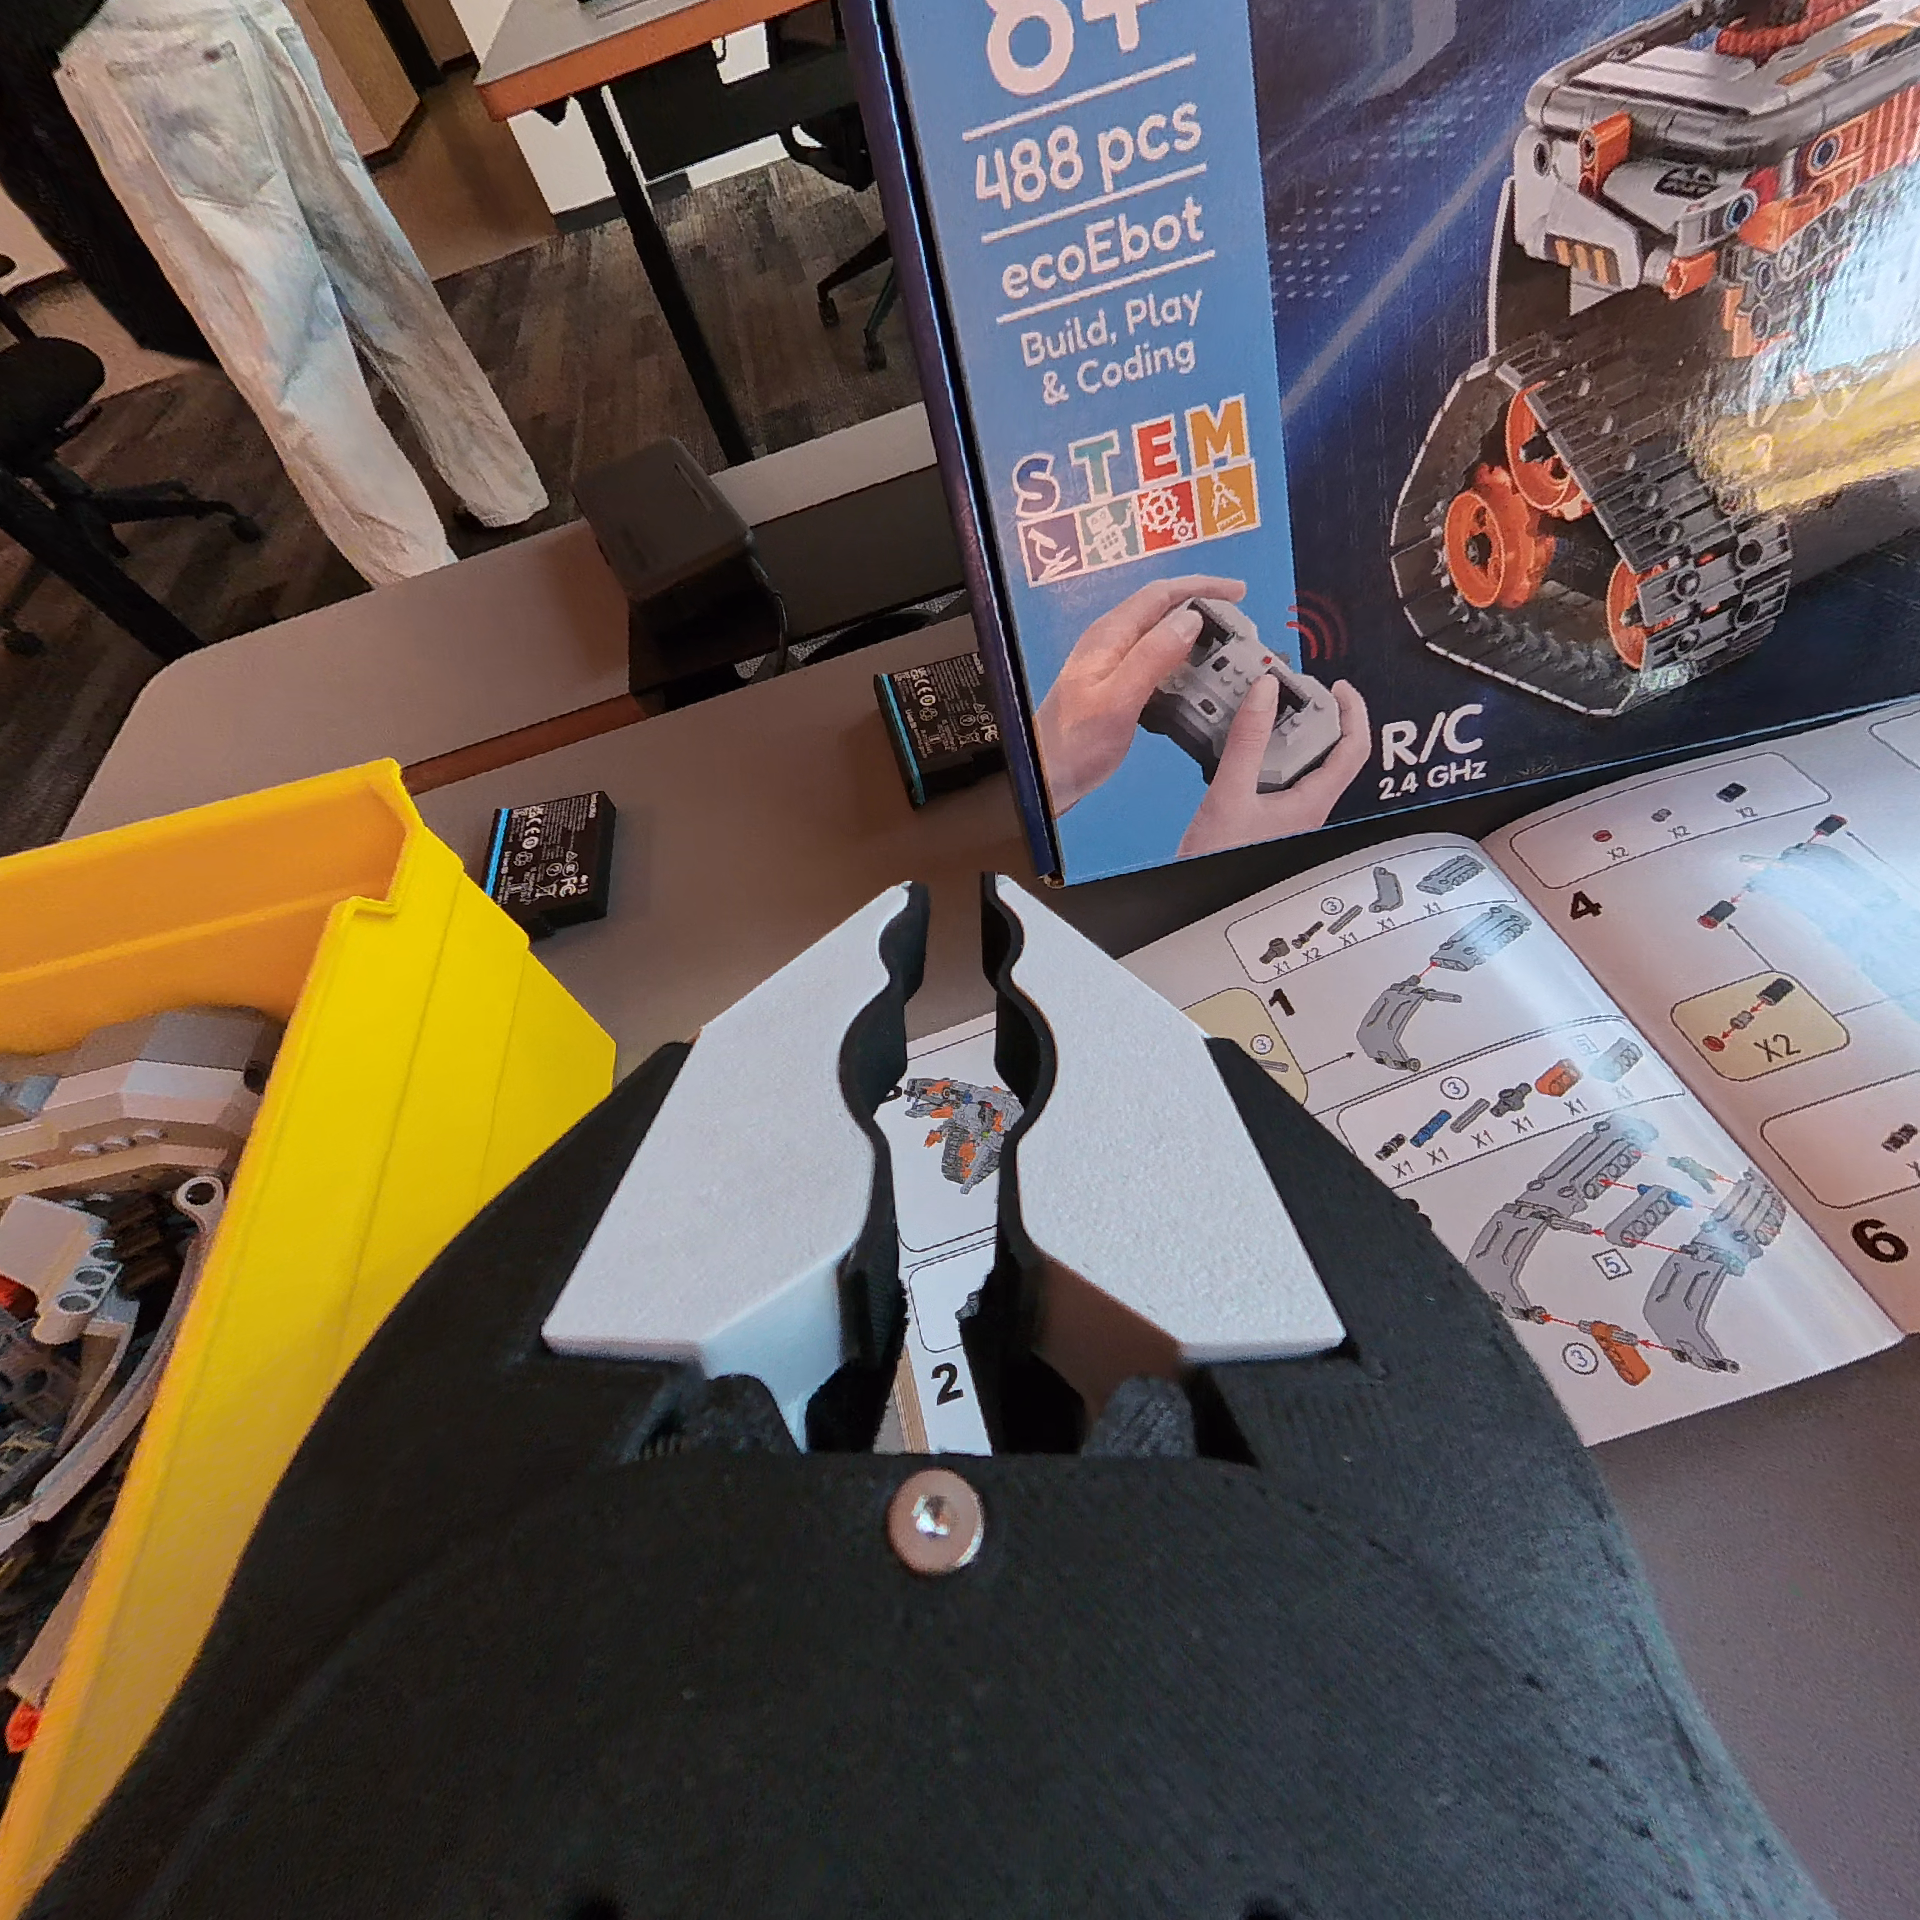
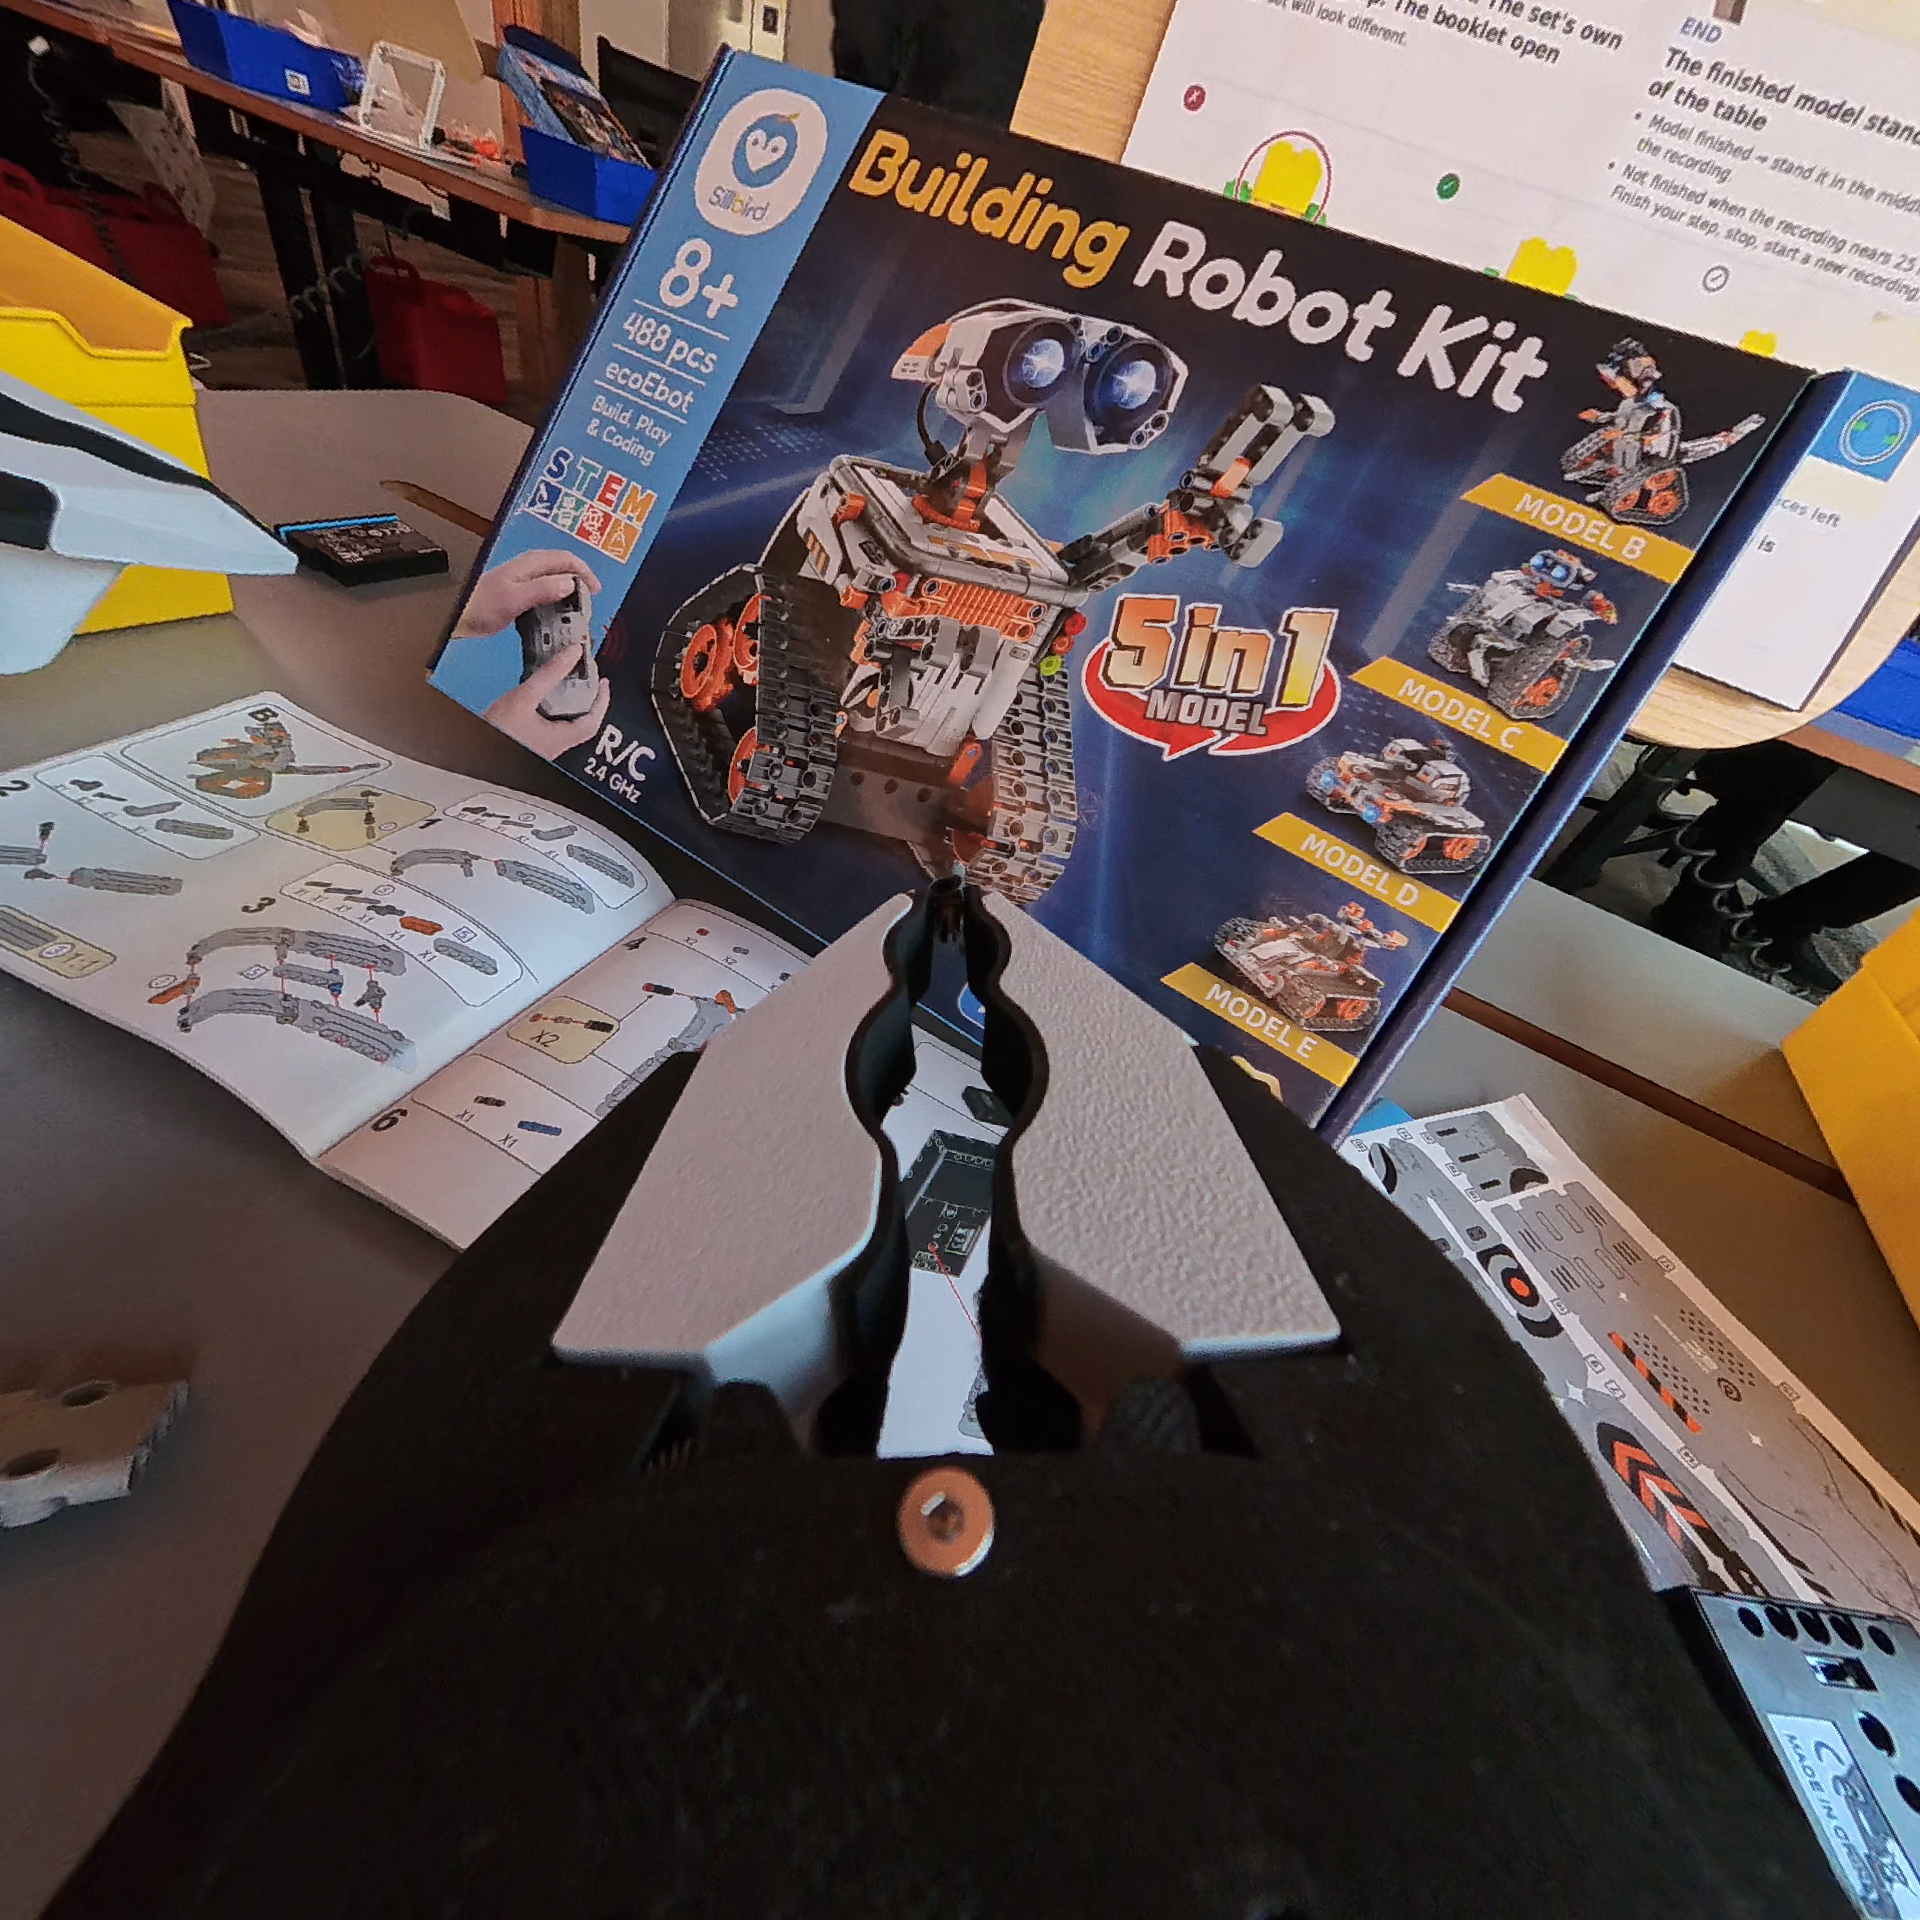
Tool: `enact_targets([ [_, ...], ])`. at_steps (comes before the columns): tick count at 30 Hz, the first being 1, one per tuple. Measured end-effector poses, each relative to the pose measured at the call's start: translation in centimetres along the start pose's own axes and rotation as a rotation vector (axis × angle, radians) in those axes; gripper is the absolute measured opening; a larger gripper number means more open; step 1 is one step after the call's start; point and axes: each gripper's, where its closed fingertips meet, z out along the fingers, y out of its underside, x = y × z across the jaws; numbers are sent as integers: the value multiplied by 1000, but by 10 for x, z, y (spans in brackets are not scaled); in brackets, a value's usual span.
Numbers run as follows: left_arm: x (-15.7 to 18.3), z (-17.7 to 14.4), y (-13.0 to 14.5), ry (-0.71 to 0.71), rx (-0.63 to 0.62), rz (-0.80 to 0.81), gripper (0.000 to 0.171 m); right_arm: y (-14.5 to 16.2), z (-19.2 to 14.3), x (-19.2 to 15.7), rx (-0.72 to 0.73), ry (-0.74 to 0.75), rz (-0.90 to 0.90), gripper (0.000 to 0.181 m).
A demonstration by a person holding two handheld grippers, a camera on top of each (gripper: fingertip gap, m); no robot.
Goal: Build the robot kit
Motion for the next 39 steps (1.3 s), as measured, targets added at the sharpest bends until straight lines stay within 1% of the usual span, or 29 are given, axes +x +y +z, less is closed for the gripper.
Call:
enact_targets([
  [22,-3,2,5,-26,-31,28,12,0,0,-8,2,-29,2,4],
  [31,-2,1,3,-24,-26,26,17,-6,-2,-19,19,-52,-14,4],
  [39,0,1,2,-21,-23,33,19,-7,-3,-13,28,-44,6,4],
])
